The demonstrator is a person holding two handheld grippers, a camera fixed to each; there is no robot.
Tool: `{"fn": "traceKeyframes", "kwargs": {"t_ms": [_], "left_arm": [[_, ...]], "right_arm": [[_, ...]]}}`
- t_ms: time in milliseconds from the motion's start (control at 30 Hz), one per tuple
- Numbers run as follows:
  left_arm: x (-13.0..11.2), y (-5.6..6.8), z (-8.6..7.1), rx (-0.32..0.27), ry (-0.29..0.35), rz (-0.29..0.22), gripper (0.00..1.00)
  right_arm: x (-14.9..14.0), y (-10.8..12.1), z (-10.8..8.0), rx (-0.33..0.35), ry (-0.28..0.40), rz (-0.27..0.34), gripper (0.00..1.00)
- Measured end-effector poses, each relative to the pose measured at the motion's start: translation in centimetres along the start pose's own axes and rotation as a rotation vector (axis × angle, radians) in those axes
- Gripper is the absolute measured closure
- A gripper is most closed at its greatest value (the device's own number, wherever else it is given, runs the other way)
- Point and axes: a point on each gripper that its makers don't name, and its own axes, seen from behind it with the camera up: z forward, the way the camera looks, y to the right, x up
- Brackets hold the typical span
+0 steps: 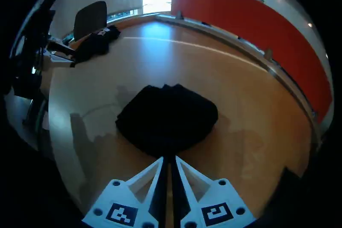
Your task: Fold towel
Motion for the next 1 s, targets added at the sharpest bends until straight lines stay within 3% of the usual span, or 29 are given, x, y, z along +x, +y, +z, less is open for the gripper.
{"fn": "traceKeyframes", "kwargs": {"t_ms": [600,1000], "left_arm": [[1.6,1.0,-0.2,-0.014,0.031,0.009,0.03],[2.9,2.0,-0.4,-0.03,0.052,0.026,0.03]], "right_arm": [[11.6,3.8,-6.2,-0.091,0.212,-0.046,0.96],[13.1,7.1,-9.5,-0.154,0.256,-0.021,0.96]]}}
